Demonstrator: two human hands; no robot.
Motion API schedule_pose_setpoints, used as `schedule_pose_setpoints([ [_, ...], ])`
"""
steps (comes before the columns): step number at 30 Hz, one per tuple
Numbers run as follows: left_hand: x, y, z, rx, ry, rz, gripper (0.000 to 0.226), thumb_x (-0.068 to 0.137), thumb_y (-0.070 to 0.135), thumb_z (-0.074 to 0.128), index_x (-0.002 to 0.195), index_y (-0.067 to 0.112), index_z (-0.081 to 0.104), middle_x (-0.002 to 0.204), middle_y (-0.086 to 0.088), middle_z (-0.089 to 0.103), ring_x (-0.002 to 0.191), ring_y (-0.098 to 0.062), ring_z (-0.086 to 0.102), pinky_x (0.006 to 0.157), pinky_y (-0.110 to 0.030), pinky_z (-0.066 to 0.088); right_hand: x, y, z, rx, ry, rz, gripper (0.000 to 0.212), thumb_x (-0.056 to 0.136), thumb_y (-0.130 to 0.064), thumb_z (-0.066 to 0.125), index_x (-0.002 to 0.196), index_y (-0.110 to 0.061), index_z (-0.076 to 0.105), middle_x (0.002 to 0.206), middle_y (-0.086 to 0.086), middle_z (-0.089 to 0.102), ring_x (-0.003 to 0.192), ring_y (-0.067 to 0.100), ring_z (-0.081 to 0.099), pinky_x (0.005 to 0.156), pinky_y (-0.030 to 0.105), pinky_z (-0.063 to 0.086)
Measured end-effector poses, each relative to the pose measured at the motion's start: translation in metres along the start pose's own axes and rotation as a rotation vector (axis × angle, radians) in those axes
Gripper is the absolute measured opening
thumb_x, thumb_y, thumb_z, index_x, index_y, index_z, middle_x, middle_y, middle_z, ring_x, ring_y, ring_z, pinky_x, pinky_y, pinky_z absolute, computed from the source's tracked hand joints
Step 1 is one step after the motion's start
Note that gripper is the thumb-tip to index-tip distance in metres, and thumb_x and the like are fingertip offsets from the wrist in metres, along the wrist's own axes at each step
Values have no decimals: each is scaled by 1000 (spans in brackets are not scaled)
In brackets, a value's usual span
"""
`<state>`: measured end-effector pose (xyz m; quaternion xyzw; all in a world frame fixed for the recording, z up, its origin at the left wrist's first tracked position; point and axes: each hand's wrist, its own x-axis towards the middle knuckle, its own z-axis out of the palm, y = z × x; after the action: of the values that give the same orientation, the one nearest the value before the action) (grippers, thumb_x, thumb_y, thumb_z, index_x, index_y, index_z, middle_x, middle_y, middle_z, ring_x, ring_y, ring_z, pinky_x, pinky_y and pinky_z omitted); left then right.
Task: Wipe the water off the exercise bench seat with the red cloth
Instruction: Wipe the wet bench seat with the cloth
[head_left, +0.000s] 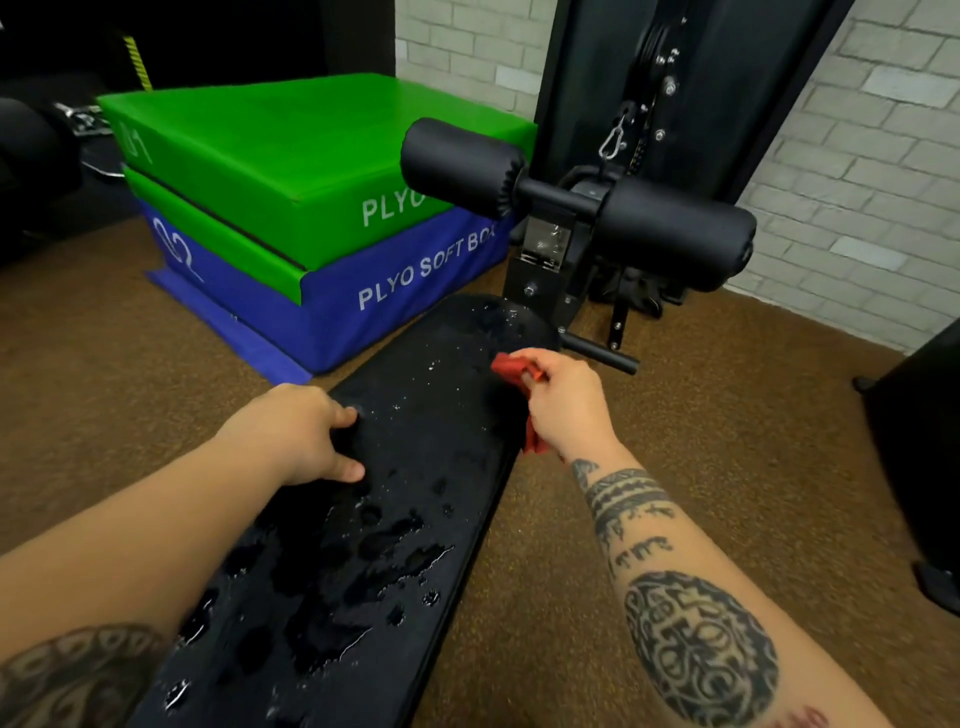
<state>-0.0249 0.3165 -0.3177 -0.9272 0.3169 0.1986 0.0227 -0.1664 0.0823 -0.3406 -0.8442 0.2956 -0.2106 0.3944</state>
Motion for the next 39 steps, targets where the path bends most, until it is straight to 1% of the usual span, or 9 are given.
schedule_pose_setpoints([
  [3, -2, -1, 3, 13, 10, 5, 83, 74, 62, 73, 147, 39, 41, 143, 0, 53, 134, -26, 45, 108, -40, 42, -14, 7, 16, -314, -89, -193, 52, 82, 10, 49, 104, -28, 76, 106, -6, 72, 107, 21, 50, 97, 28, 45],
  [6, -5, -1, 4, 11, 11, 3, 83, 76, 62, 71, 149, 39, 38, 147, 0, 50, 137, -26, 42, 109, -42, 41, -25, 1, -1, -329, -282, -117, 48, 87, 5, 52, 102, -36, 73, 109, -5, 65, 101, 13, 48, 91, 20, 35],
  [9, -6, 0, 5, -6, 4, -7, 82, 78, 61, 70, 150, 40, 35, 150, 0, 47, 138, -27, 40, 109, -42, 41, -42, 1, -29, -127, -461, 67, 35, 97, -4, 51, 93, -33, 71, 98, 2, 73, 86, 22, 71, 80, 39, 58],
  [16, -7, -1, 8, -5, 8, -30, 82, 78, 62, 68, 150, 43, 33, 151, 0, 44, 138, -30, 40, 109, -44, 41, -49, -4, -14, -126, -66, -65, 44, 92, -2, 48, 105, -39, 69, 111, -5, 69, 99, 20, 65, 80, 40, 59],
  [24, -8, -4, 12, -17, 12, -57, 82, 78, 65, 65, 149, 47, 30, 154, -1, 41, 138, -30, 41, 105, -46, 44, -66, -4, 0, -358, -332, -156, 48, 83, 7, 50, 96, -34, 72, 106, -9, 68, 103, 19, 60, 93, 28, 42],
  [28, -13, -2, 12, -39, 40, -62, 81, 76, 66, 66, 148, 46, 35, 149, -1, 47, 133, -31, 46, 103, -47, 46, -83, -5, -23, -72, -337, 32, 35, 98, -4, 51, 88, -33, 68, 80, -18, 73, 79, 23, 74, 53, 18, 51],
  [31, -20, 0, 17, -87, 66, -82, 79, 80, 63, 66, 149, 44, 34, 149, -2, 47, 134, -32, 45, 104, -48, 45, -76, -4, -20, -74, -27, 1, 34, 97, -13, 55, 85, -43, 66, 80, -14, 71, 74, 2, 69, 61, 7, 46],
  [34, -30, 3, 22, -150, 144, -77, 78, 85, 54, 67, 152, 37, 31, 160, -5, 31, 141, -33, 37, 110, -46, 39, -78, -2, 3, -206, -91, -103, 33, 95, -16, 50, 106, -42, 68, 100, -4, 72, 85, 24, 70, 71, 31, 56],
  [39, -53, 0, 35, -266, 280, -11, 48, 90, 44, 63, 136, 37, 56, 162, -10, 27, 146, -37, 28, 116, -56, 28, -82, 0, 22, -472, -188, -219, 34, 96, -21, 59, 128, -27, 65, 125, -1, 60, 106, 30, 49, 98, 33, 37],
])
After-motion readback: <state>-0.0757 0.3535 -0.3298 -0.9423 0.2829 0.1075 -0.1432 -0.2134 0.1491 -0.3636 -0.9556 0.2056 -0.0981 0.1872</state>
